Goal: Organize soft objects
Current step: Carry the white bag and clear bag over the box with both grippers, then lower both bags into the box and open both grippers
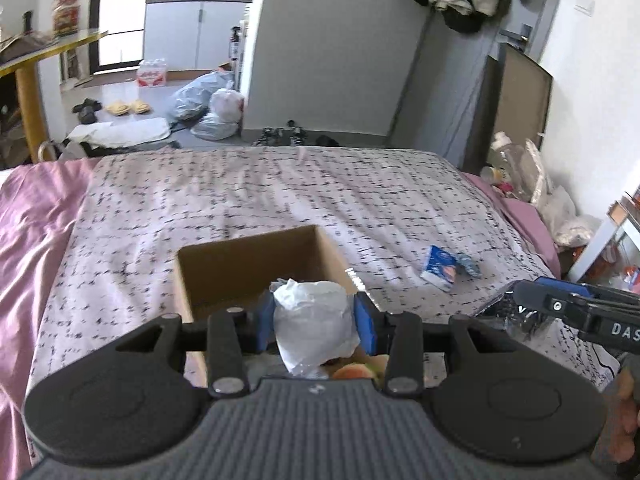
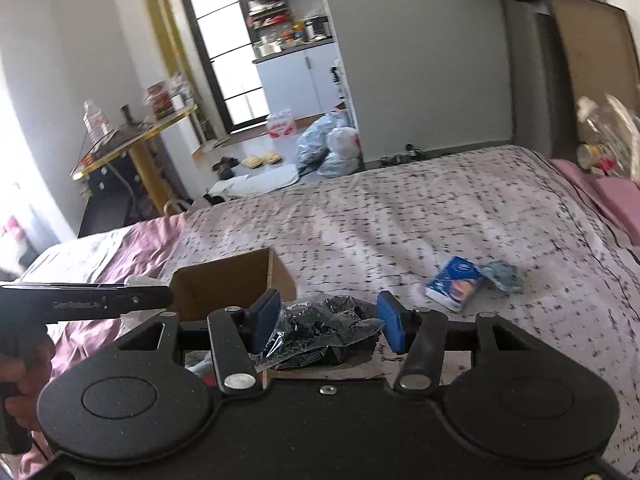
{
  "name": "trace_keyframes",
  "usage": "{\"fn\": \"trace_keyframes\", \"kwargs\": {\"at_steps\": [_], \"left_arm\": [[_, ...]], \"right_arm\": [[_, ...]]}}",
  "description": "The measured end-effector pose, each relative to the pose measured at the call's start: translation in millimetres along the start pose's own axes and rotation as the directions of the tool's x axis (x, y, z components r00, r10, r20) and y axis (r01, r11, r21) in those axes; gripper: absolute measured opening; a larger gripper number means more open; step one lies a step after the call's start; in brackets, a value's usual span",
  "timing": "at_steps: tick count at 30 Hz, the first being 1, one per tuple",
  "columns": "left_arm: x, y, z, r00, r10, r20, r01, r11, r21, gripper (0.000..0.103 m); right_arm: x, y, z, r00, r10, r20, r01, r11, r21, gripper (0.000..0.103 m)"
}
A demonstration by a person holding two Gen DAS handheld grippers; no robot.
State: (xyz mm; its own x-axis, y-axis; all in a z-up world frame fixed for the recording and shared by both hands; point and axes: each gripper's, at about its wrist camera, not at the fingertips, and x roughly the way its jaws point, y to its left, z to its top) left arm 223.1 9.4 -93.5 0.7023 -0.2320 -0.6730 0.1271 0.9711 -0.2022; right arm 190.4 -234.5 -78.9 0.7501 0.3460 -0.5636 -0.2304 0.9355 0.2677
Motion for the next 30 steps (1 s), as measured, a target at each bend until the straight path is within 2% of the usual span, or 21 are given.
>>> {"fn": "trace_keyframes", "kwargs": {"at_steps": [9,12,16,25,30], "left_arm": [[8,33,-5,1.000,-0.004,0.023,0.006,0.996,-0.085,0.041],[12,31,-7,0.998,0.027,0.052,-0.025,0.999,-0.033,0.047],[19,35,-9,0.998,0.027,0.049,-0.025,0.998,-0.052,0.062],[11,48,-24,0.996,0.050,0.072,-0.043,0.994,-0.105,0.066],[1,54,-28,0.994,0.071,0.078,-0.062,0.991,-0.118,0.071]], "right_arm": [[14,34,7,0.999,0.047,-0.018,-0.049,0.994,-0.094,0.053],[18,42,7,0.997,0.064,-0.030,-0.067,0.991,-0.112,0.053],[21,50,6,0.997,0.070,-0.043,-0.076,0.987,-0.141,0.053],[39,64,3,0.995,0.075,-0.072,-0.086,0.981,-0.176,0.053],[46,82,12,0.993,0.098,-0.063,-0.109,0.974,-0.196,0.053]]}}
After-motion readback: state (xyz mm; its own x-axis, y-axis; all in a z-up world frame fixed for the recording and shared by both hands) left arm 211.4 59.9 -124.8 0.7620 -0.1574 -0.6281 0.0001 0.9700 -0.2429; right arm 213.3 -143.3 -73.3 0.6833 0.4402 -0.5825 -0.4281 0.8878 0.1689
